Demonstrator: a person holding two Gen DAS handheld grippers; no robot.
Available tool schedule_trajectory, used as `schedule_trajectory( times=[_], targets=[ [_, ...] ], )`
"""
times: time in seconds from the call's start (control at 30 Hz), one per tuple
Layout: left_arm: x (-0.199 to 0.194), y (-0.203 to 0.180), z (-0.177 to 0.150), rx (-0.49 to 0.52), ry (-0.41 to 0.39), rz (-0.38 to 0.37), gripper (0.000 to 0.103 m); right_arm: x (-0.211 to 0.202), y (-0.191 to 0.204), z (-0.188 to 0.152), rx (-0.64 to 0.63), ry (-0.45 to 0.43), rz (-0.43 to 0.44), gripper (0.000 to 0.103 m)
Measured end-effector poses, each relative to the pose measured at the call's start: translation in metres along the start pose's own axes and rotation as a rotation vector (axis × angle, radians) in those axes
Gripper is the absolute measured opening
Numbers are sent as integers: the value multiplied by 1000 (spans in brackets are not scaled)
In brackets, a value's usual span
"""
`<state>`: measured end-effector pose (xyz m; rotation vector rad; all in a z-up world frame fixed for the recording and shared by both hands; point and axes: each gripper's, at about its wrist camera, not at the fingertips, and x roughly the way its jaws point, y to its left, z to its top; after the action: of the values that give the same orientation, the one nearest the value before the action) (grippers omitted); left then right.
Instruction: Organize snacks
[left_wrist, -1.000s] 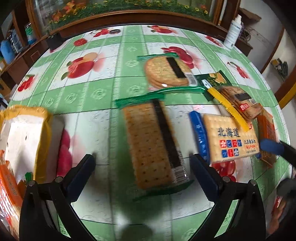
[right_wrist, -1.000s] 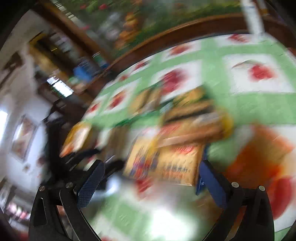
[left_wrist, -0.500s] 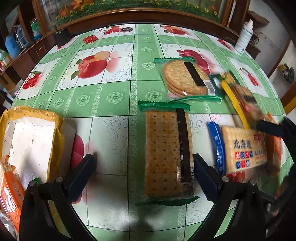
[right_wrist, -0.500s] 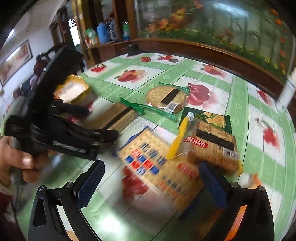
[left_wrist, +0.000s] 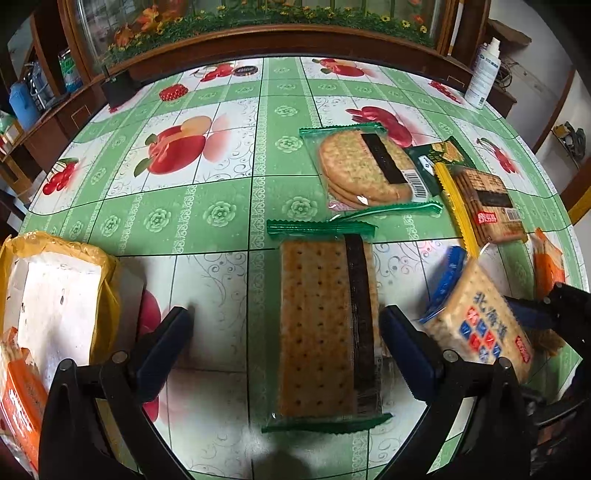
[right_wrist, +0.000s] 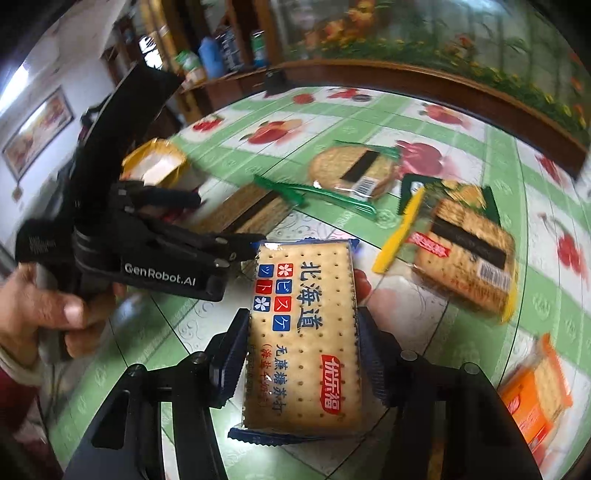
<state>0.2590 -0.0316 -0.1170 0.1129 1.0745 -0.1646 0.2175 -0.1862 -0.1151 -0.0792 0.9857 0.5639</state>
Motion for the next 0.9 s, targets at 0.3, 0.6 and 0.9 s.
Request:
schedule_trajectory(
  times=[0.3, 0.6, 0.9],
  targets=[
    [-16, -13, -9, 9, -73, -21, 45, -36, -17, -37, 263, -98, 112, 57],
    [-68, 13, -46, -78, -202, -15, 45, -76, -26, -74, 453, -247, 297, 57],
    [-124, 50, -93, -194, -310, 57, 45, -77, 1, -75, 440, -277, 337, 57]
  ],
)
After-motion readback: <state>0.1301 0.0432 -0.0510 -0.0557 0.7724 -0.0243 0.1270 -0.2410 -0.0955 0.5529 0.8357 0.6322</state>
